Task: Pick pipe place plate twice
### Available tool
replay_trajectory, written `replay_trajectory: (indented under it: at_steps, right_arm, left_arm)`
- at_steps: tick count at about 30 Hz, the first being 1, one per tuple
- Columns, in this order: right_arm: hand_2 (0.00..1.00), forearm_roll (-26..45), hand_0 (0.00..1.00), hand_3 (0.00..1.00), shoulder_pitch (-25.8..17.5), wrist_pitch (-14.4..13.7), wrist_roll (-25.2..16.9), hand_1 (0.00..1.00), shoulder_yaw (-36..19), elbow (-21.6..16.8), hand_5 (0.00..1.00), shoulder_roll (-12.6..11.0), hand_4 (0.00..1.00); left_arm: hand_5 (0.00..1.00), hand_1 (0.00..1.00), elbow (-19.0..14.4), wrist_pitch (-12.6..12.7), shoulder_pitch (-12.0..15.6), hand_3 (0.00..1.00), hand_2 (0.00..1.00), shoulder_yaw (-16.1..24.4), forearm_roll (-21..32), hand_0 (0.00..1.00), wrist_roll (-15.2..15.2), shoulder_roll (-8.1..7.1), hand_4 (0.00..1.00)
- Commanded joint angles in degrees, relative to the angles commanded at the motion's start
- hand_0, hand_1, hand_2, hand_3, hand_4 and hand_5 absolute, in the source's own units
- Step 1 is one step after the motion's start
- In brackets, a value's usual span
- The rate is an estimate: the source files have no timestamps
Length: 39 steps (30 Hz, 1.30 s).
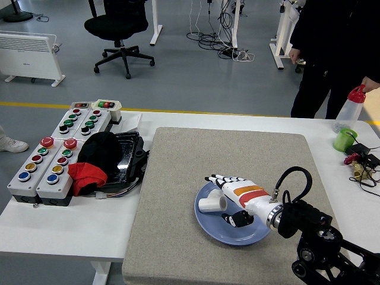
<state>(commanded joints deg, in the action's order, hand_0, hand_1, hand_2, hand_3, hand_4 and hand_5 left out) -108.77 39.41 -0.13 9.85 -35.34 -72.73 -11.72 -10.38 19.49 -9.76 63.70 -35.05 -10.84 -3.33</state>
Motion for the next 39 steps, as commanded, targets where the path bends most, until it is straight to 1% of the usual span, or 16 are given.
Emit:
replay_trajectory:
  at_steps: [3, 5, 8, 11, 15, 17, 18, 19, 21, 22, 23, 25, 27, 30, 31, 39]
  right_arm:
    - [0.998, -0.53, 0.998, 0.998, -0.79, -0.33, -0.23, 0.949, -2.82, -0.58, 0.232, -0.23, 0.798]
    - [0.998, -1.39, 0.998, 0.998, -1.82, -0.51, -0.41, 0.949, -6.42, -1.62, 0.232, -0.74, 0.798]
    - [0.998, -1.42, 0.998, 0.998, -3.03, 0.30, -0.21, 0.946, -10.51, -2.93, 0.239, -1.94, 0.793]
    - [0.998, -0.58, 0.998, 0.998, -4.44, 2.22, 0.50, 0.946, -14.12, -4.58, 0.239, -3.88, 0.793]
    - [0.998, 2.18, 0.995, 0.998, -6.98, 5.69, 1.58, 0.938, -18.04, -7.69, 0.248, -7.63, 0.792]
    - [0.998, 3.47, 0.995, 0.998, -9.41, 8.97, 2.92, 0.938, -20.81, -10.52, 0.248, -10.11, 0.792]
    - [0.998, 3.66, 0.995, 0.998, -9.95, 10.02, 3.18, 0.938, -21.49, -11.23, 0.248, -10.56, 0.792]
    - [0.998, 3.83, 0.977, 0.993, -11.21, 10.76, 3.26, 0.907, -22.83, -12.60, 0.256, -11.65, 0.785]
    - [0.998, 4.32, 0.977, 0.993, -12.82, 11.64, 3.39, 0.907, -24.59, -14.48, 0.256, -12.99, 0.785]
    - [0.998, 5.12, 0.977, 0.993, -14.48, 12.96, 3.55, 0.907, -26.25, -16.54, 0.256, -14.68, 0.785]
    - [0.998, 5.28, 0.977, 0.993, -14.91, 13.25, 3.58, 0.907, -26.67, -17.22, 0.256, -15.12, 0.785]
    - [0.989, 7.06, 0.964, 0.986, -17.57, 14.96, 5.43, 0.896, -27.80, -20.93, 0.277, -18.39, 0.788]
    - [0.989, 8.20, 0.964, 0.986, -19.13, 15.85, 7.01, 0.896, -27.86, -23.68, 0.277, -20.53, 0.788]
    - [0.989, 8.80, 0.964, 0.986, -20.93, 17.46, 8.59, 0.896, -27.90, -26.28, 0.277, -22.08, 0.788]
    - [0.979, 8.89, 0.938, 0.983, -21.45, 17.92, 8.87, 0.890, -27.93, -26.82, 0.297, -22.37, 0.785]
    - [0.974, 9.73, 0.937, 0.982, -24.26, 20.97, 10.30, 0.888, -27.31, -27.27, 0.294, -24.79, 0.784]
  left_arm:
    - [0.998, 0.776, 0.00, 0.04, 0.01, 0.704, 0.742, -0.01, 0.05, 0.737, 0.02, 0.01, 0.461]
    - [0.998, 0.776, -0.01, 0.04, 0.00, 0.704, 0.742, 0.14, -0.13, 0.737, 0.00, 0.03, 0.461]
    - [0.998, 0.777, 0.00, 0.04, -0.02, 0.703, 0.742, 0.26, -0.23, 0.737, 0.02, 0.04, 0.459]
    - [0.998, 0.777, 0.02, 0.02, -0.04, 0.703, 0.742, 0.35, -0.31, 0.737, 0.02, 0.02, 0.459]
    - [0.998, 0.776, 0.03, 0.00, -0.11, 0.702, 0.742, 0.57, -0.62, 0.734, -0.03, 0.02, 0.458]
    - [0.998, 0.776, 0.02, -0.02, -0.12, 0.702, 0.742, 0.85, -1.14, 0.734, -0.16, 0.05, 0.458]
    - [0.998, 0.776, 0.02, -0.02, -0.12, 0.702, 0.742, 0.90, -1.23, 0.734, -0.18, 0.06, 0.458]
    - [0.998, 0.776, 0.03, -0.03, -0.09, 0.702, 0.741, 0.85, -1.19, 0.738, -0.15, 0.06, 0.457]
    - [0.998, 0.776, 0.05, -0.03, -0.07, 0.702, 0.741, 0.84, -1.13, 0.738, -0.12, 0.07, 0.457]
    - [0.998, 0.776, 0.05, -0.02, -0.05, 0.702, 0.741, 0.87, -1.07, 0.738, -0.09, 0.07, 0.457]
    - [0.998, 0.776, 0.05, -0.02, -0.04, 0.702, 0.741, 0.88, -1.06, 0.738, -0.09, 0.07, 0.457]
    - [0.998, 0.776, 0.05, -0.03, -0.14, 0.702, 0.742, 0.91, -1.18, 0.735, -0.15, 0.07, 0.456]
    - [0.998, 0.776, 0.05, -0.02, -0.14, 0.702, 0.742, 0.98, -1.24, 0.735, -0.19, 0.08, 0.456]
    - [0.998, 0.776, 0.04, 0.00, -0.13, 0.702, 0.742, 0.99, -1.35, 0.735, -0.27, 0.11, 0.456]
    - [0.998, 0.777, 0.04, 0.00, -0.12, 0.702, 0.741, 1.00, -1.39, 0.732, -0.30, 0.12, 0.455]
    - [0.998, 0.776, 0.06, 0.01, -0.19, 0.702, 0.742, 0.78, -1.09, 0.731, -0.28, 0.11, 0.456]
